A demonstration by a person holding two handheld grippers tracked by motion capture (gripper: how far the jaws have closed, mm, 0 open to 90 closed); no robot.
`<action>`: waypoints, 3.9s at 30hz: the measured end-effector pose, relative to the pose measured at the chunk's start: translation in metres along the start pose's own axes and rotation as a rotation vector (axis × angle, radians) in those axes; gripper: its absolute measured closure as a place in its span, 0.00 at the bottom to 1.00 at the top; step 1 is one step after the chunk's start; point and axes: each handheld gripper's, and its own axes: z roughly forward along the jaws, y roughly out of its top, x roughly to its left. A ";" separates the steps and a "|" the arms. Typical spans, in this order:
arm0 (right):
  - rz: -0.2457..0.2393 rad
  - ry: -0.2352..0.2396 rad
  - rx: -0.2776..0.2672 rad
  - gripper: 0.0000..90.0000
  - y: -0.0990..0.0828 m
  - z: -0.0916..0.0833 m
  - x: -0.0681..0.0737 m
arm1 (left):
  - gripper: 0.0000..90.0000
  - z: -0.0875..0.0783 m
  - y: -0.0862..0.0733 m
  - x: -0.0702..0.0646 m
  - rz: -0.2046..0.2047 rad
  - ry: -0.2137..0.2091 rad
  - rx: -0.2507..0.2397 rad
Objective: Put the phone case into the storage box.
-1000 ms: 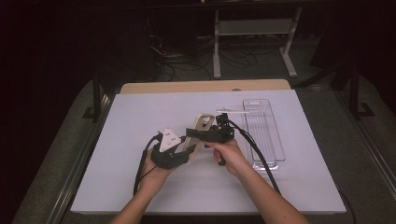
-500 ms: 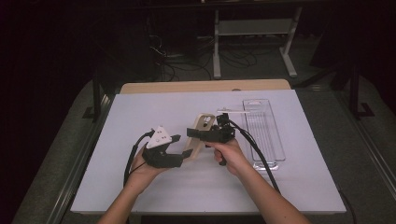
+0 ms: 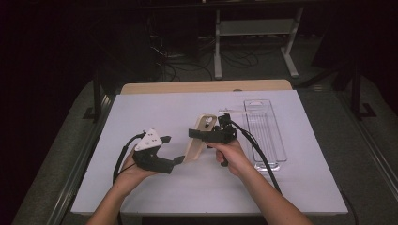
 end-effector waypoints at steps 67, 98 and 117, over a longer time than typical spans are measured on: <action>-0.027 -0.093 -0.077 0.10 0.038 -0.048 -0.007 | 0.00 -0.025 -0.063 0.022 -0.058 -0.011 0.015; -0.040 -0.188 -0.172 0.11 0.082 -0.094 -0.017 | 0.00 -0.023 -0.064 0.022 -0.073 -0.019 0.024; -0.056 -0.315 -0.175 0.11 0.097 -0.128 -0.028 | 0.00 -0.023 -0.064 0.022 -0.080 -0.021 0.017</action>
